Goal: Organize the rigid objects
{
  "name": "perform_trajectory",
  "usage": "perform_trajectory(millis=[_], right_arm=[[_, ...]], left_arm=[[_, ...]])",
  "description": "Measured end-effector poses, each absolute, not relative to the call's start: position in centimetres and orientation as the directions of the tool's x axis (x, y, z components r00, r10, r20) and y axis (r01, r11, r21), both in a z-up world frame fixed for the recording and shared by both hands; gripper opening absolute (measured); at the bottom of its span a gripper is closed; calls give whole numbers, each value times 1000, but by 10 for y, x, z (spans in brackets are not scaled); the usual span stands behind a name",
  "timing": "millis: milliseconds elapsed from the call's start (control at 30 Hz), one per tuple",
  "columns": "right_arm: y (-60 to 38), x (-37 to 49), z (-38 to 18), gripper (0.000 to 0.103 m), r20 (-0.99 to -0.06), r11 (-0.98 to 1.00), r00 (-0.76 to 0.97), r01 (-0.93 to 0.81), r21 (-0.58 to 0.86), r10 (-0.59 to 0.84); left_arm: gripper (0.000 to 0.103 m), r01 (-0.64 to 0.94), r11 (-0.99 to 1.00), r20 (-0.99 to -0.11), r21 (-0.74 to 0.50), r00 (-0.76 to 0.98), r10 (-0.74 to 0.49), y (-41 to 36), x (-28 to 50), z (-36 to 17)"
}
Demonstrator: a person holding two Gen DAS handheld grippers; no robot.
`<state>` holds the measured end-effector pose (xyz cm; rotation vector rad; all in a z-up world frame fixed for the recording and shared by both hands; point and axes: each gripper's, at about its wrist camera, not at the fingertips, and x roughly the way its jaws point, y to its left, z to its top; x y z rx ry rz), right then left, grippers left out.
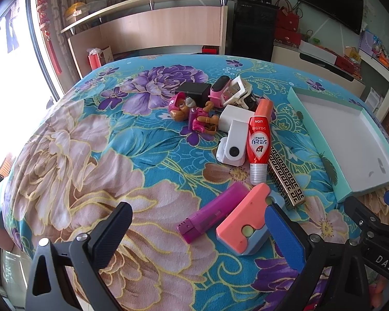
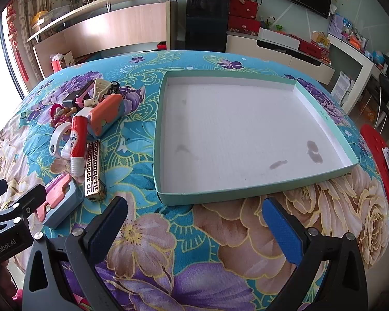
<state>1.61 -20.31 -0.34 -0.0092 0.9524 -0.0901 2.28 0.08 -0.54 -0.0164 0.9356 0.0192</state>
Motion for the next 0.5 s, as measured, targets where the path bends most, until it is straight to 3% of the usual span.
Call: perform_trajectory(millis=[500], right_arm=[[-204,14,-2,103,-813,995,576,83,-49,-87]], left_arm=[[103,-23,1000,-802,-10,597,6,0,21,-4]])
